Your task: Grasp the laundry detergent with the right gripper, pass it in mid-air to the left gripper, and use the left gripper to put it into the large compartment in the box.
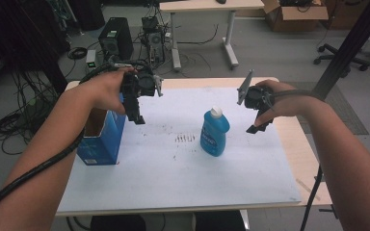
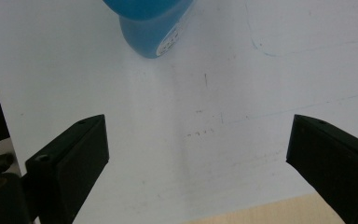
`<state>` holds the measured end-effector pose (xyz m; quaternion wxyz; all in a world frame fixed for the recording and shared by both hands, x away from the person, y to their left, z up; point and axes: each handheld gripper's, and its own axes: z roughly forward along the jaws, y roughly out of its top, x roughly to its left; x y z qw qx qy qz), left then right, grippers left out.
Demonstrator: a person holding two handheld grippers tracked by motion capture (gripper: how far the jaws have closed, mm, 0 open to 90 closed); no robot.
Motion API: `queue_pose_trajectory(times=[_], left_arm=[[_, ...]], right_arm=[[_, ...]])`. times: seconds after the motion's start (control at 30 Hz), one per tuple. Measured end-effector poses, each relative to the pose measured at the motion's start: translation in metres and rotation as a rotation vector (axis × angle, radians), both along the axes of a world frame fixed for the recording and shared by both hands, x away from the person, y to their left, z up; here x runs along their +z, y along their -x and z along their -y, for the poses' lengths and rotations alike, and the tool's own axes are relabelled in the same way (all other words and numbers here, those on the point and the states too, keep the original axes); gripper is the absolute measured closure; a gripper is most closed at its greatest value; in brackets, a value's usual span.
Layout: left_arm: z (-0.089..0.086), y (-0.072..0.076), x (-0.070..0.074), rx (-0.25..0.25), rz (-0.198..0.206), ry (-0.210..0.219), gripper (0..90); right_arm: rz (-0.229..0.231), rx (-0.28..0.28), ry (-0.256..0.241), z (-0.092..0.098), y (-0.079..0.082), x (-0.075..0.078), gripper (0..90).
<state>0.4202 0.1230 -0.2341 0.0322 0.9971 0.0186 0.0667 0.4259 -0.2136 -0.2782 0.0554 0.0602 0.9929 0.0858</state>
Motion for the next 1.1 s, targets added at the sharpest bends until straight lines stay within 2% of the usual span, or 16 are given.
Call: queue_pose_trajectory(times=[0.3, 0.63, 0.73, 0.77, 0.93, 0.97, 1.03, 1.1], left_arm=[[-0.002, 0.005, 0.000, -0.001, 0.000, -0.010, 0.2], [-0.011, 0.028, -0.005, 0.006, -0.031, -0.011, 0.3], [-0.013, 0.032, -0.006, 0.009, -0.035, -0.003, 0.3], [-0.013, 0.038, -0.009, 0.007, -0.043, 0.007, 0.3], [-0.010, 0.048, -0.018, -0.011, -0.058, -0.012, 0.3], [-0.007, 0.054, -0.022, -0.030, -0.066, -0.014, 0.3], [-0.006, 0.056, -0.023, -0.034, -0.067, -0.017, 0.3], [-0.003, 0.065, -0.027, -0.048, -0.076, -0.030, 0.3]], right_arm=[[-0.002, -0.002, 0.000, 0.000, -0.001, -0.002, 5.5], [0.006, -0.011, 0.000, 0.000, 0.009, 0.001, 5.3], [-0.002, -0.015, -0.025, 0.000, 0.012, -0.002, 4.9], [-0.016, -0.025, -0.064, 0.002, 0.015, -0.004, 5.3], [-0.021, -0.045, -0.099, 0.007, 0.023, -0.009, 5.0], [-0.026, -0.061, -0.118, 0.010, 0.026, -0.012, 4.9], [-0.027, -0.070, -0.129, 0.012, 0.028, -0.013, 4.8], [-0.025, -0.081, -0.142, 0.013, 0.032, -0.017, 4.6]])
